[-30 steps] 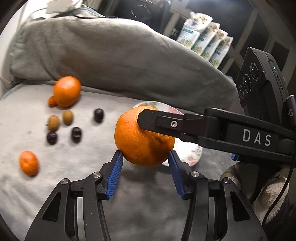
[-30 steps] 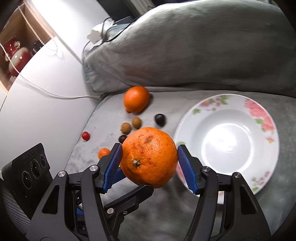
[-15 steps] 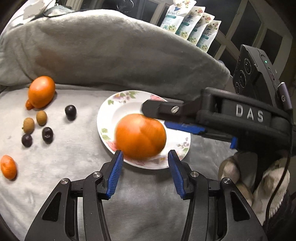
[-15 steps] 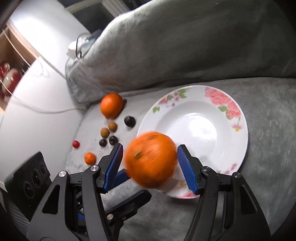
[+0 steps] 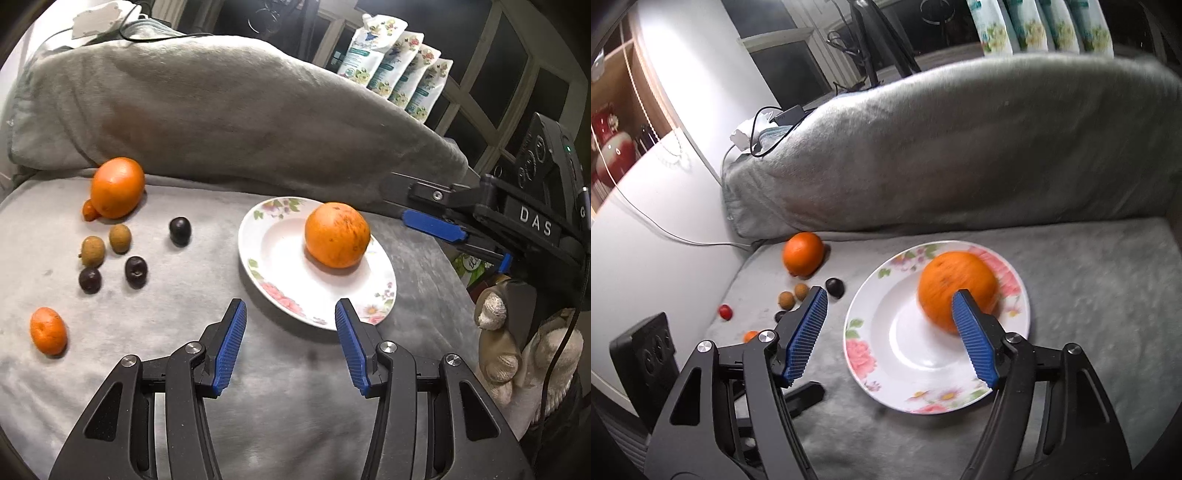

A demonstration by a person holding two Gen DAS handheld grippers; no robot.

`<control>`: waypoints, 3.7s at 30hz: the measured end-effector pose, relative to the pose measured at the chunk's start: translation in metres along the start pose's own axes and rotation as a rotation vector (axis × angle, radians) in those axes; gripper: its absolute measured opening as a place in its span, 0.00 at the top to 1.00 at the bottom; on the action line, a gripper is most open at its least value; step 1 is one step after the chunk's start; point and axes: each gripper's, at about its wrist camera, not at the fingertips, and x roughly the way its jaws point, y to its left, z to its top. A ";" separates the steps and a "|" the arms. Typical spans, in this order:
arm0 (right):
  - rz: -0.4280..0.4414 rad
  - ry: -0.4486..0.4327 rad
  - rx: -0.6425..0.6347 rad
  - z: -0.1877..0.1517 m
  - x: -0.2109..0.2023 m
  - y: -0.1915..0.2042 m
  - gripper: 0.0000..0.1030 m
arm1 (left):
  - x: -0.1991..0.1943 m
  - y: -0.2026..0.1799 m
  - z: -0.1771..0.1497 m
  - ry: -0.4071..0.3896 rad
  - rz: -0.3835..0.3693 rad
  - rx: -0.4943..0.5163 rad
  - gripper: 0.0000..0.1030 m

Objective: Organize fruits
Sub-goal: 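Lower the orange onto the plate and open both grippers, then move both grippers to the second large orange near the pillow, then close both grippers around the second large orange and lift it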

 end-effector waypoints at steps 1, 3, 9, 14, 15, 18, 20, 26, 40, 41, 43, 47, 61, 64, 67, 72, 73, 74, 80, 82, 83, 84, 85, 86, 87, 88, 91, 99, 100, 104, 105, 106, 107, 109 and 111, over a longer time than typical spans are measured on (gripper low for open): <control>-0.010 -0.010 -0.007 0.000 -0.001 0.002 0.28 | -0.002 0.002 0.000 -0.004 0.001 -0.003 0.52; -0.024 -0.028 -0.026 0.001 -0.003 0.005 0.28 | -0.005 0.006 0.002 -0.012 0.004 -0.008 0.52; -0.034 -0.064 -0.079 0.003 -0.002 0.021 0.21 | -0.020 0.026 0.007 -0.062 -0.001 -0.041 0.52; -0.029 -0.096 -0.128 0.006 0.003 0.041 0.14 | -0.028 0.045 0.013 -0.086 0.057 -0.032 0.52; -0.026 -0.097 -0.135 0.007 0.004 0.044 0.14 | -0.029 0.048 0.014 -0.089 0.070 -0.029 0.52; -0.016 -0.089 -0.132 0.011 0.011 0.051 0.12 | -0.033 0.061 0.018 -0.089 0.102 -0.039 0.47; -0.019 -0.076 -0.120 0.014 0.016 0.053 0.09 | -0.037 0.070 0.021 -0.095 0.121 -0.049 0.45; 0.030 -0.026 -0.065 0.024 0.032 0.056 0.04 | -0.042 0.090 0.035 -0.121 0.160 -0.051 0.38; 0.117 0.017 -0.051 0.039 0.088 0.096 0.04 | -0.005 0.133 0.070 -0.107 0.175 -0.004 0.36; 0.120 0.029 -0.049 0.040 0.095 0.099 0.04 | 0.000 0.136 0.072 -0.101 0.166 -0.002 0.36; 0.121 0.051 -0.038 0.042 0.108 0.102 0.04 | 0.007 0.141 0.073 -0.084 0.160 -0.001 0.36; 0.127 0.105 -0.014 0.044 0.137 0.106 0.05 | 0.021 0.148 0.076 -0.060 0.143 0.005 0.36; 0.130 0.271 0.081 0.047 0.223 0.108 0.24 | 0.045 0.165 0.094 -0.017 0.109 -0.031 0.36; 0.149 0.284 0.103 0.048 0.233 0.108 0.24 | 0.050 0.163 0.096 0.008 0.111 -0.012 0.36; 0.159 0.293 0.110 0.049 0.241 0.112 0.24 | 0.056 0.160 0.099 0.033 0.108 0.000 0.36; 0.158 0.303 0.091 0.047 0.249 0.120 0.28 | 0.062 0.162 0.102 0.063 0.095 -0.014 0.36; 0.161 0.308 0.094 0.047 0.251 0.120 0.30 | 0.063 0.164 0.101 0.065 0.092 -0.020 0.37; 0.163 0.308 0.100 0.047 0.252 0.120 0.32 | 0.063 0.165 0.102 0.066 0.093 -0.026 0.40; 0.169 0.320 0.116 0.045 0.259 0.120 0.35 | 0.061 0.170 0.101 0.066 0.098 -0.029 0.44; 0.170 0.326 0.120 0.046 0.260 0.120 0.35 | 0.065 0.166 0.104 0.065 0.101 -0.028 0.44; 0.169 0.326 0.122 0.046 0.260 0.120 0.36 | 0.064 0.167 0.103 0.065 0.102 -0.027 0.44; 0.170 0.329 0.123 0.046 0.261 0.120 0.36 | 0.064 0.167 0.102 0.064 0.106 -0.023 0.44; 0.169 0.329 0.123 0.046 0.260 0.120 0.36 | 0.063 0.164 0.101 0.063 0.109 -0.020 0.44; 0.167 0.329 0.120 0.046 0.259 0.120 0.36 | 0.061 0.162 0.099 0.063 0.113 -0.016 0.44; 0.167 0.328 0.121 0.046 0.258 0.120 0.36 | 0.060 0.161 0.099 0.062 0.116 -0.011 0.44; 0.169 0.327 0.122 0.045 0.257 0.119 0.37 | 0.060 0.159 0.099 0.061 0.118 -0.008 0.44; 0.169 0.338 0.116 0.046 0.252 0.117 0.37 | 0.058 0.156 0.099 0.059 0.117 -0.003 0.44; 0.176 0.311 0.118 0.045 0.222 0.114 0.37 | 0.041 0.131 0.097 0.040 0.111 0.031 0.44; 0.176 0.306 0.113 0.044 0.218 0.115 0.37 | 0.038 0.127 0.096 0.036 0.110 0.035 0.44; 0.182 0.288 0.115 0.042 0.196 0.112 0.37 | 0.028 0.111 0.091 0.018 0.110 0.056 0.44; 0.182 0.283 0.116 0.041 0.191 0.111 0.37 | 0.026 0.108 0.090 0.012 0.111 0.060 0.44; 0.183 0.278 0.117 0.040 0.185 0.109 0.37 | 0.023 0.102 0.088 0.004 0.113 0.063 0.44; 0.184 0.274 0.119 0.039 0.180 0.108 0.37 | 0.020 0.099 0.086 -0.002 0.114 0.068 0.44; 0.185 0.263 0.125 0.035 0.168 0.104 0.37 | 0.017 0.089 0.083 -0.012 0.116 0.083 0.44; 0.180 0.250 0.127 0.032 0.157 0.101 0.37 | 0.015 0.081 0.080 -0.017 0.110 0.090 0.44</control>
